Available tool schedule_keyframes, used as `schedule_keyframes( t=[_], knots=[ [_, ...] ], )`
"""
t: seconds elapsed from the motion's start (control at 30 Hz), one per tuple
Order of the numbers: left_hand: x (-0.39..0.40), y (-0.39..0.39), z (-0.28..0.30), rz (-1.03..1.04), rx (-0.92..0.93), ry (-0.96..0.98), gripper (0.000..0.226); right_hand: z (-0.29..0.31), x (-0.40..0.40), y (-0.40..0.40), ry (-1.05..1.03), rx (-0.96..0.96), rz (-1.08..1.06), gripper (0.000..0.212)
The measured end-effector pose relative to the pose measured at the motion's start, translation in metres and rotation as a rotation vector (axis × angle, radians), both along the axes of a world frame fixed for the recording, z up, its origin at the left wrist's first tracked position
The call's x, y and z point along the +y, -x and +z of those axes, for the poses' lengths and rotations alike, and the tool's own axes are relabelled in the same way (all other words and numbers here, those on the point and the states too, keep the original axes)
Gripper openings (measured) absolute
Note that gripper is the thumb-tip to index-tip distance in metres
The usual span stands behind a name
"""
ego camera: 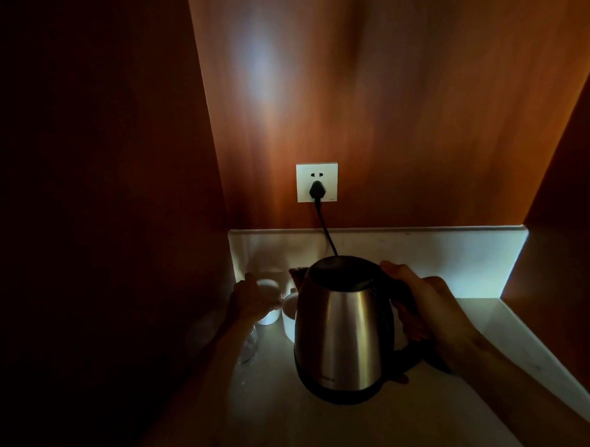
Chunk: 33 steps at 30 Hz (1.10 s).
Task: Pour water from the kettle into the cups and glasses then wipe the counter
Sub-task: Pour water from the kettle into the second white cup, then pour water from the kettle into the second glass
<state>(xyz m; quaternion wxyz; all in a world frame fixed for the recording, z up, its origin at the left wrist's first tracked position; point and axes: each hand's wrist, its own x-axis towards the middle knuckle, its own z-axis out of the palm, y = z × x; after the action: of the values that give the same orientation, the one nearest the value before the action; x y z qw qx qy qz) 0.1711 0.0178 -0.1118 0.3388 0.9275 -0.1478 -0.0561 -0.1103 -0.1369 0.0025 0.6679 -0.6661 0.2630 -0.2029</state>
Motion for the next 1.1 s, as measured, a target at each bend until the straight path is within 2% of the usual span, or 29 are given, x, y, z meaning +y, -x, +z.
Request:
schedule_keyframes(
  t=[0.17, 0.37, 0.67, 0.9, 1.0, 1.1],
  knots=[
    [0.001, -0.007, -0.009, 0.000, 0.014, 0.045, 0.099, -0.003, 0.000, 0.006, 0.004, 0.004, 0.024, 0.056],
    [0.004, -0.009, -0.012, -0.048, 0.016, -0.026, 0.108, -0.007, -0.002, 0.013, 0.030, 0.003, 0.003, 0.055],
    [0.029, 0.047, 0.017, -0.108, -0.120, -0.086, 0.087, -0.009, 0.007, 0.037, 0.016, 0.012, -0.004, 0.054],
    [0.056, 0.089, 0.005, -0.125, -0.146, -0.184, 0.085, -0.020, 0.016, 0.063, -0.013, -0.005, 0.014, 0.051],
    [0.054, 0.088, 0.003, -0.091, -0.185, -0.214, 0.086, -0.025, 0.015, 0.070, -0.055, 0.014, -0.006, 0.054],
    [0.053, 0.077, -0.006, -0.104, -0.132, -0.256, 0.087, -0.031, 0.010, 0.073, -0.081, 0.058, -0.039, 0.053]
  ],
)
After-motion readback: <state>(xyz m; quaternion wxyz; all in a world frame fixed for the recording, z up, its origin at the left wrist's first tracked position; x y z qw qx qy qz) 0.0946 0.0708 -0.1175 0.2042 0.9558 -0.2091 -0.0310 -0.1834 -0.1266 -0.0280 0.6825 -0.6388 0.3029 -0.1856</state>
